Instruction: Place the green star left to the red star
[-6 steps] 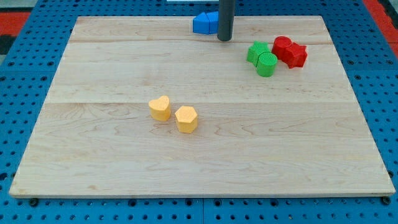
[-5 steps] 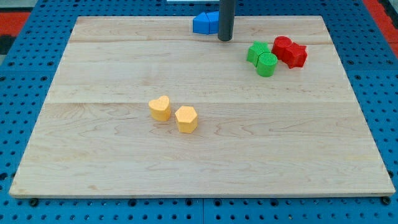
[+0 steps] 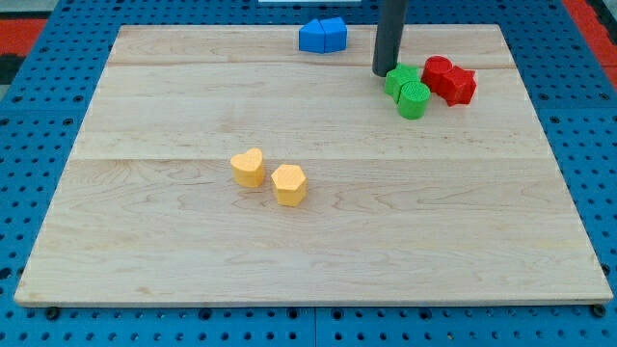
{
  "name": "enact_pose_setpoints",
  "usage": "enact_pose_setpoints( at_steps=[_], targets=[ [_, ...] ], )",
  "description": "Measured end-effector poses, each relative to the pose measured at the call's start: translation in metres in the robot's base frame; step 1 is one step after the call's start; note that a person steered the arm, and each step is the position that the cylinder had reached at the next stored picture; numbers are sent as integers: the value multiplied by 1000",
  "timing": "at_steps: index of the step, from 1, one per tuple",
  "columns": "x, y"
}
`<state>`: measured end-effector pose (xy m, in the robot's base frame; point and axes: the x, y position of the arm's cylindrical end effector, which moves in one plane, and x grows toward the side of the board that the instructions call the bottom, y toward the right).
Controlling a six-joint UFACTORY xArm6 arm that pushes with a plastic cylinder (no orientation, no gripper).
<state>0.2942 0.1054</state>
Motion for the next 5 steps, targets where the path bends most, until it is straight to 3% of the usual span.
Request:
enact_pose_setpoints(
  at_steps=[5],
  targets=[
    [58,42]
  ],
)
